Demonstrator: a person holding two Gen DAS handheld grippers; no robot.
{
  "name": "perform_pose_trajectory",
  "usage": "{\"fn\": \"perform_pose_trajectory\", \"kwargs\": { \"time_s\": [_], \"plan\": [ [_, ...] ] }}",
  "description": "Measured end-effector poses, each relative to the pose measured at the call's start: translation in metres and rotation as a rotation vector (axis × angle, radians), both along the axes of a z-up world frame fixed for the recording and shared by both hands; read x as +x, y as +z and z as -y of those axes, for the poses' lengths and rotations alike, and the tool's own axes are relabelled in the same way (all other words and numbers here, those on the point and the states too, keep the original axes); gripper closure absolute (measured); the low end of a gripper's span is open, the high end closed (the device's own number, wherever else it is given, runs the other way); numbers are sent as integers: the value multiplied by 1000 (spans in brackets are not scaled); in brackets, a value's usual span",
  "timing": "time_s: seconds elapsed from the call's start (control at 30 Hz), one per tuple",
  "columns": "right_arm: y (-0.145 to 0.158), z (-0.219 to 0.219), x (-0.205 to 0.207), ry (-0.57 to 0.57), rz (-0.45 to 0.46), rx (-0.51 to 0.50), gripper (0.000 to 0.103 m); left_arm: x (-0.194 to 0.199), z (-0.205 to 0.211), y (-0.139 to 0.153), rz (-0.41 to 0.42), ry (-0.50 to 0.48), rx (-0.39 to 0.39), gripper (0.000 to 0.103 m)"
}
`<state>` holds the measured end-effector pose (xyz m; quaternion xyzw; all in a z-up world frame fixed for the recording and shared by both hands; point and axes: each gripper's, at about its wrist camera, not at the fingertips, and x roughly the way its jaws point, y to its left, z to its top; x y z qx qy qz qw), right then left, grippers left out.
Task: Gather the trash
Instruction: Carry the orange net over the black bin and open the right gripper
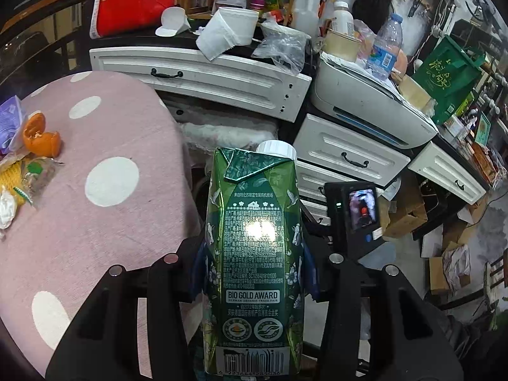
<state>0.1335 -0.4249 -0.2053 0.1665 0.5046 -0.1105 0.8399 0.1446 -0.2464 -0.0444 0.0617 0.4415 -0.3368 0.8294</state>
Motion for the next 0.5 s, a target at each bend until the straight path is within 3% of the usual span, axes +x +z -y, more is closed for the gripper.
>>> {"fn": "perform_pose_trajectory", "kwargs": {
  "time_s": [0.23, 0.5],
  "plan": [
    [43, 19, -31, -49, 109, -54, 34, 3, 23, -15, -12, -30, 34, 55],
    [70, 51, -58, -186, 172, -92, 33, 6, 58, -43, -27, -72, 108, 54]
  ]
}}
